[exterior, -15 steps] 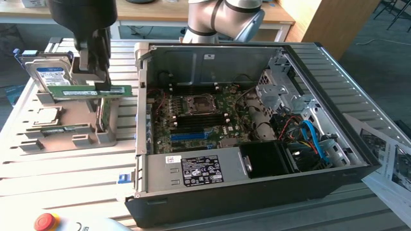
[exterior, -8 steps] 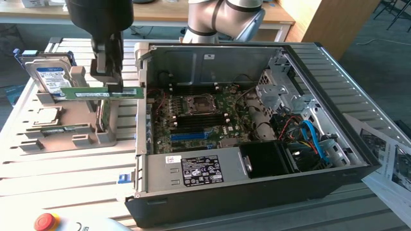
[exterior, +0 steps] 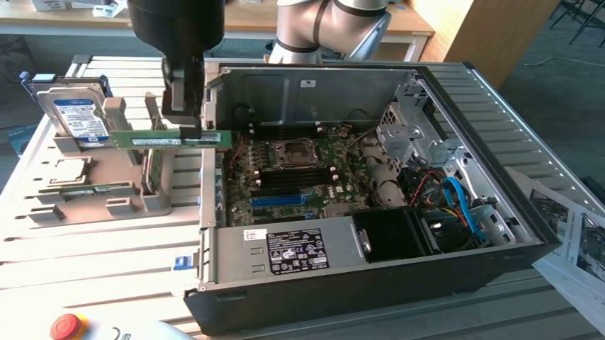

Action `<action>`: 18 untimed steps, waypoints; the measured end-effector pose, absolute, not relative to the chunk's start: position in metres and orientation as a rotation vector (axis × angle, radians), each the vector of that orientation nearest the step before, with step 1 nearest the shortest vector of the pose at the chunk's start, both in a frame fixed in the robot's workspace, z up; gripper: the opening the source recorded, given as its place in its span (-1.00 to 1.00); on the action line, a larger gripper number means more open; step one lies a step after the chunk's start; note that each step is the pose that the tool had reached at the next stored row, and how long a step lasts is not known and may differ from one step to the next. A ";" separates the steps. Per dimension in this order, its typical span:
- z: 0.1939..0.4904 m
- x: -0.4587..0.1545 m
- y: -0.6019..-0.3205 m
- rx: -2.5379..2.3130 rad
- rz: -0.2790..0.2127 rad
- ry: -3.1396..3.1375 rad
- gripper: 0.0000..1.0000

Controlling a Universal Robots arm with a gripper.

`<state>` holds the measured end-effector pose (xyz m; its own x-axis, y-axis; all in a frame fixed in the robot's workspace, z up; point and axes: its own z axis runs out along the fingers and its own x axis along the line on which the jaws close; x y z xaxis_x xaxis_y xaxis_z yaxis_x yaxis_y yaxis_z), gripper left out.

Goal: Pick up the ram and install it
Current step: 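Pick up the ram and move it above insertion slot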

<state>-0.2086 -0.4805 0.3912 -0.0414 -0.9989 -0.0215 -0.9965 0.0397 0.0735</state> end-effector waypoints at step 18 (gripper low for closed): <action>0.391 -0.153 -0.493 2.146 -0.114 -2.235 -0.76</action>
<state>-0.1527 -0.4927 0.3913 -0.0413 -0.9989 -0.0211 -0.9959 0.0395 0.0816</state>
